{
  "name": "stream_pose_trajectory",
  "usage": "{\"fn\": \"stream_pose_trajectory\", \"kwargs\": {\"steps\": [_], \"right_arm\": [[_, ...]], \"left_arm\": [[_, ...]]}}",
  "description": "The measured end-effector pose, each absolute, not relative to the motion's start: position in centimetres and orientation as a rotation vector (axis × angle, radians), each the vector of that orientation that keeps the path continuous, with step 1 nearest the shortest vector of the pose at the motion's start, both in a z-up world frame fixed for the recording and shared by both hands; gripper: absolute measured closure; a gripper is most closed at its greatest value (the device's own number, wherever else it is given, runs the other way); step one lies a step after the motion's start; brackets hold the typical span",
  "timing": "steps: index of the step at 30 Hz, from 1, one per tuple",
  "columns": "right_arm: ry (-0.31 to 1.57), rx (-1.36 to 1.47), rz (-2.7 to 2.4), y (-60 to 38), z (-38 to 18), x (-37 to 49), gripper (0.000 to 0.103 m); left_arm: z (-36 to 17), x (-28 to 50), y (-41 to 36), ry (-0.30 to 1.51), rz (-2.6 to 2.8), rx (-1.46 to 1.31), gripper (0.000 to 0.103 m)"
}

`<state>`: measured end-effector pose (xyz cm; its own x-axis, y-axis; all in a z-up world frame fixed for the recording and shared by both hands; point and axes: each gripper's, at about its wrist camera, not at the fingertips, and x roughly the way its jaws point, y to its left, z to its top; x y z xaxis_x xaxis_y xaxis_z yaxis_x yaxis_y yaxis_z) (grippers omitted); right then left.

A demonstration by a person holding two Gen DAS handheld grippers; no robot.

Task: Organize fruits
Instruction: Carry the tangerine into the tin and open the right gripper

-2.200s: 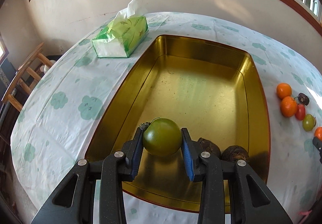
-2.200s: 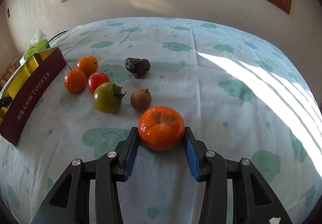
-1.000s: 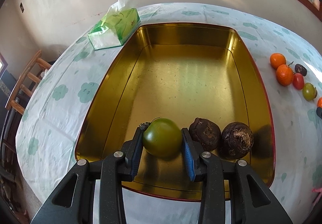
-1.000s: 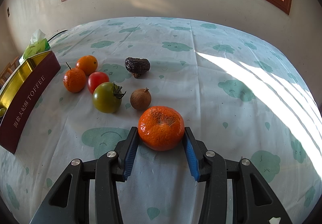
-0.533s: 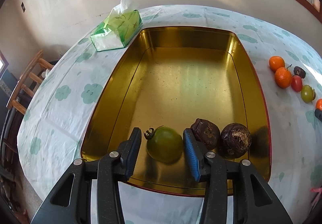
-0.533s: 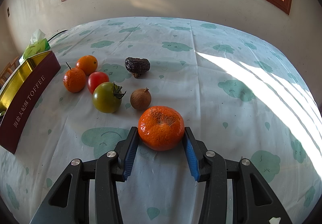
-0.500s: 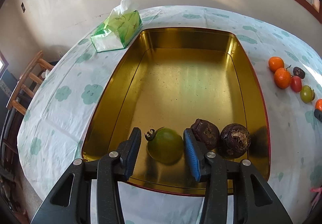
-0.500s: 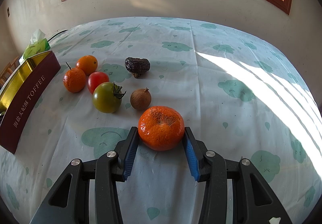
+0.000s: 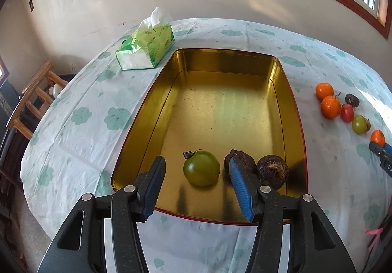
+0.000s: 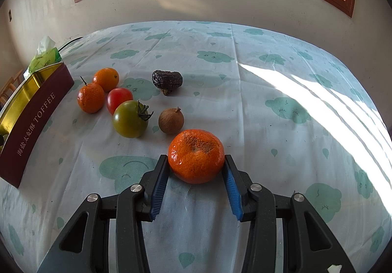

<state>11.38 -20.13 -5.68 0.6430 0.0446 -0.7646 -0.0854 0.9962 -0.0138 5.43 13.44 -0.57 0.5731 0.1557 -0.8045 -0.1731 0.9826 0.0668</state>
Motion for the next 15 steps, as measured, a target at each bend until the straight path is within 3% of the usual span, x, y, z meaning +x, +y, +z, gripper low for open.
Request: {"fn": "stream_pose_trajectory", "kwargs": {"steps": [9, 15], "right_arm": [[0.859, -0.005, 0.086, -20.2, -4.0, 11.4, 0.065], [0.81, -0.027, 0.285, -13.3, -0.4, 11.7, 0.065]], "left_arm": [[0.8, 4.1, 14.6, 0.904, 0.191, -0.072, 0.047], [1.3, 3.1, 16.2, 0.899, 0.217, -0.105, 0.042]]}}
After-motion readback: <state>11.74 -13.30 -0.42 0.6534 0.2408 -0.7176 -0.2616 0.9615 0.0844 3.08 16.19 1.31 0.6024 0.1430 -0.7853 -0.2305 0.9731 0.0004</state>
